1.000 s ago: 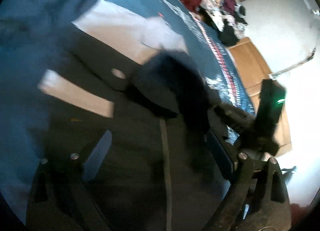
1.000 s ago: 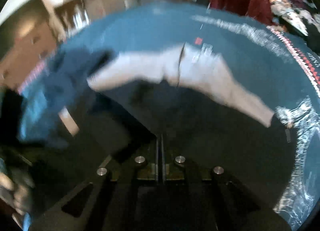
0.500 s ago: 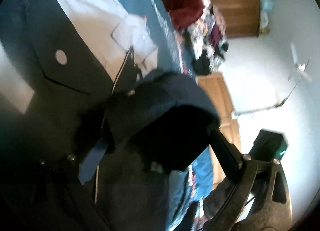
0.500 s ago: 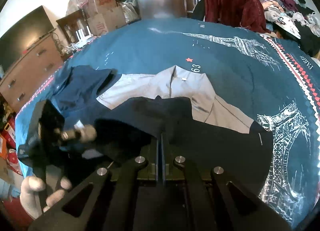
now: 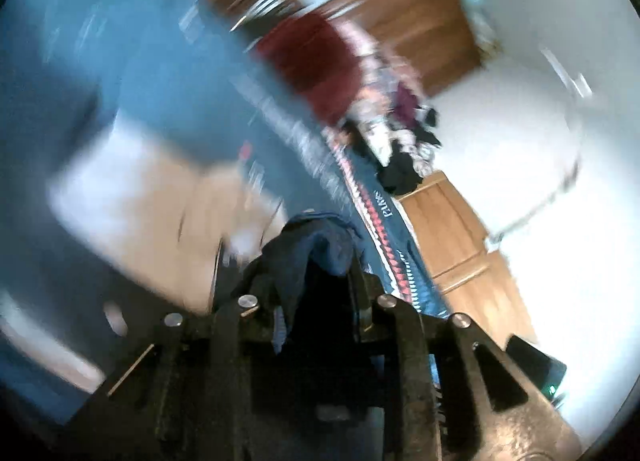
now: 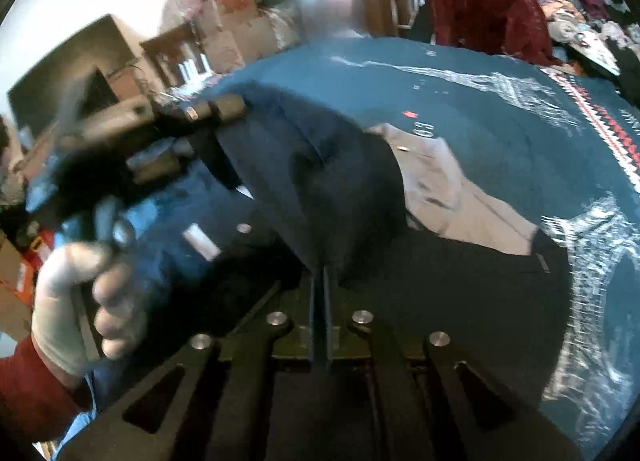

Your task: Fold large clothes

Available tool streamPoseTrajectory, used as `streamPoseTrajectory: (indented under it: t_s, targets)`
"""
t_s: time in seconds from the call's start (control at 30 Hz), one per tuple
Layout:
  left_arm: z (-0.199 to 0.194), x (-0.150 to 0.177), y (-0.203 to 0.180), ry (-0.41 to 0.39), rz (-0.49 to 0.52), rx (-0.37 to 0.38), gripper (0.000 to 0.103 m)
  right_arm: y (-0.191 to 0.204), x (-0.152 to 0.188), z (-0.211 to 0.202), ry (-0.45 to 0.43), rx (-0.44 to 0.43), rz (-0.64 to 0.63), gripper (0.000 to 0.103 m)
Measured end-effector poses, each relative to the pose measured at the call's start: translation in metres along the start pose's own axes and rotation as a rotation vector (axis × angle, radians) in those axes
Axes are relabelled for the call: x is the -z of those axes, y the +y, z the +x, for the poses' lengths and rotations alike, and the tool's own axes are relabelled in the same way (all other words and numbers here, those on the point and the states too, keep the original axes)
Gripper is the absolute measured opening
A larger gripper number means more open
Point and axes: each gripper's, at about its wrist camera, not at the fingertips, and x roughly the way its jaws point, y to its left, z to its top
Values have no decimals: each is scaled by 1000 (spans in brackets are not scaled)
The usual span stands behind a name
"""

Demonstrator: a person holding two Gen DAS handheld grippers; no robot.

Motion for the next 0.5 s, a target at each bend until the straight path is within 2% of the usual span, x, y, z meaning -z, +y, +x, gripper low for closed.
streamPoseTrajectory:
  t_s: [0.03,0.1,0.17,0.2,0.23,0.27,0.33,0.37,0.43,0.5]
  targets:
    - [-6,0,4,2,38,-41,26,-2,3,7,13,-18,7,18]
    - [-7,10,35,51,69,-197,47,-12,13,14,42,-24,42,32]
    - [3,27,93,187,-8,-379,60,-28,27,14,57,-24,106,38]
    - [3,33,116,235,-65,-408,61,-43,40,9,62,-22,161,38]
    - [-5,36,131,228,-124,-342,59,-55,50,2,61,-23,201,38]
    - [-15,33,129,212,-128,-319,62,-64,56,-3,57,-15,226,38]
    - [-27,27,114,178,-62,-359,78,-94,77,-21,41,41,314,38]
    - [-35,24,111,142,-59,-341,86,-110,85,-29,30,78,356,38]
    - [-40,19,115,109,-93,-315,88,-137,97,-41,2,134,440,39]
    - [-37,19,121,122,-116,-306,88,-166,109,-50,-22,173,540,42]
